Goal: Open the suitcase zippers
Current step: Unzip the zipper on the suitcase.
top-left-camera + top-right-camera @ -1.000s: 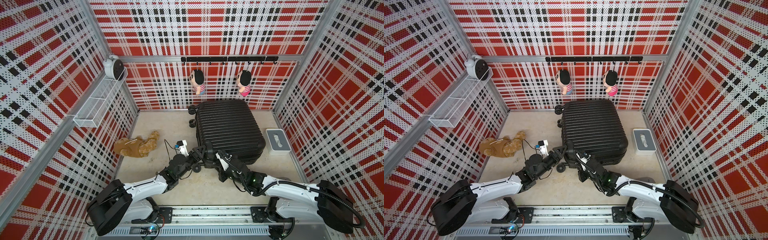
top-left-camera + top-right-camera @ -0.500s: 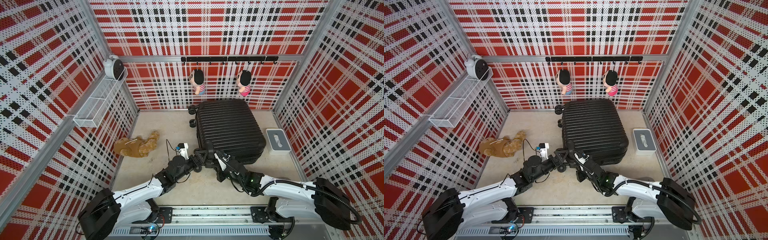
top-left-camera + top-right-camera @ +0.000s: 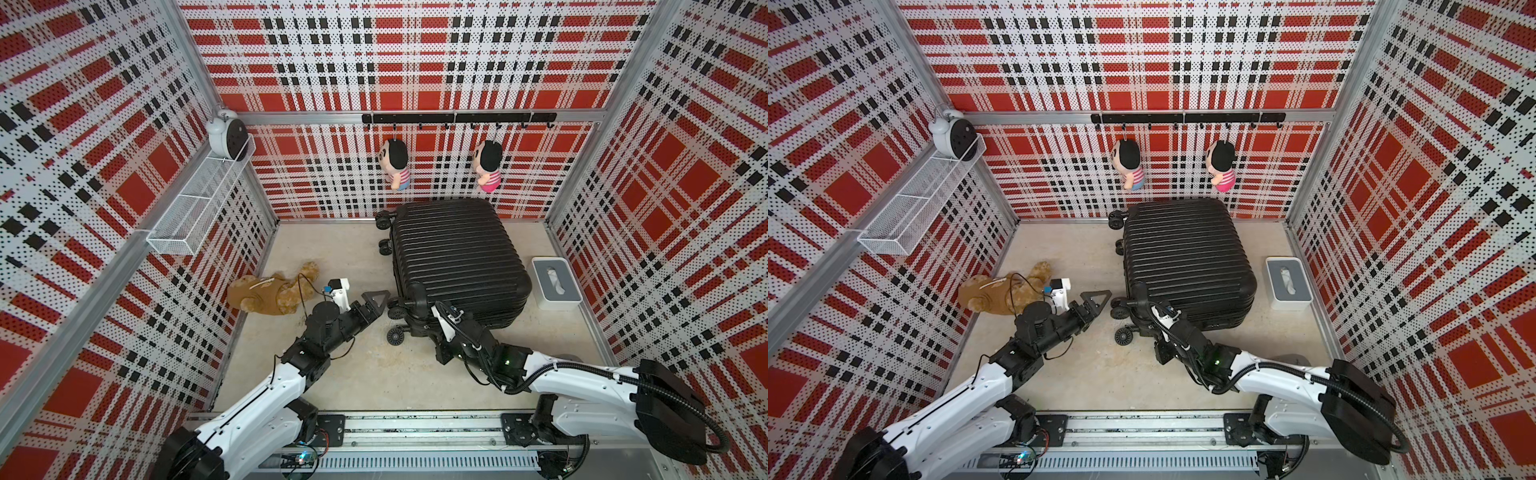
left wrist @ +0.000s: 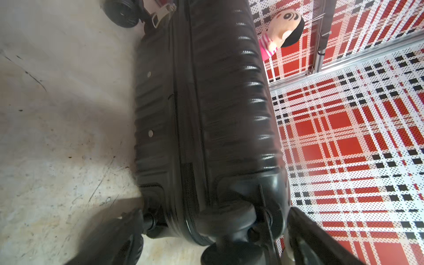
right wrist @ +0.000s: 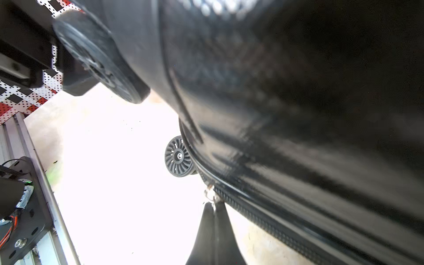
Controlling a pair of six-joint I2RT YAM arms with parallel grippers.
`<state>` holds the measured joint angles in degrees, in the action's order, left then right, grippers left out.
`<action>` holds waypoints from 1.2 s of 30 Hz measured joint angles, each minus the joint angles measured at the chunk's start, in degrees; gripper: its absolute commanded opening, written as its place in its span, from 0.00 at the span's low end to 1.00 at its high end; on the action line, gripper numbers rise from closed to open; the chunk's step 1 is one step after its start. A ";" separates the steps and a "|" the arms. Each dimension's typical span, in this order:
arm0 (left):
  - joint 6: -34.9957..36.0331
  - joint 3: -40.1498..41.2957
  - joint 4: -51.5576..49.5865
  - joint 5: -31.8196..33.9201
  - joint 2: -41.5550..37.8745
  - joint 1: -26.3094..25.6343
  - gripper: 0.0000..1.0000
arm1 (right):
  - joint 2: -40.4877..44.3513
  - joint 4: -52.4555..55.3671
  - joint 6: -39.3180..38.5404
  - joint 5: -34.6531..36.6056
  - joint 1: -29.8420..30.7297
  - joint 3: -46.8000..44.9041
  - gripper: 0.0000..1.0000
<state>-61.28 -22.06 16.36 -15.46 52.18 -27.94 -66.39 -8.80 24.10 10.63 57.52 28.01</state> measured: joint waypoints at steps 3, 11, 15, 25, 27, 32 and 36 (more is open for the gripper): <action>-0.11 -0.85 3.26 -3.74 3.96 -0.79 0.96 | 1.40 1.27 -0.13 -0.13 -0.48 -0.33 0.00; -0.33 -4.66 10.49 -6.91 14.23 -10.51 0.87 | 5.95 5.75 -0.72 -1.20 -4.17 -1.07 0.00; -0.94 -4.79 14.21 -7.43 18.53 -14.10 0.80 | 7.80 6.40 -0.98 -2.29 -7.21 -2.49 0.00; -2.03 -8.02 19.96 -9.62 24.74 -15.91 0.78 | 15.34 8.72 -1.51 -3.19 -13.05 -6.14 0.00; -2.08 -7.39 19.82 -10.01 23.39 -14.84 0.79 | 15.78 8.61 -1.44 -3.67 -13.18 -6.45 0.00; -2.10 -6.16 18.80 -12.44 15.76 -7.08 0.79 | 15.78 8.50 -1.01 -4.28 -13.18 -6.67 0.00; 0.50 -7.93 14.60 -12.46 11.47 -2.47 0.81 | 15.85 8.33 -0.55 -4.31 -13.18 -6.88 0.00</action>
<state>-60.77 -30.00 30.96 -27.92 63.66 -30.41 -50.54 -0.47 23.55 6.33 44.34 21.12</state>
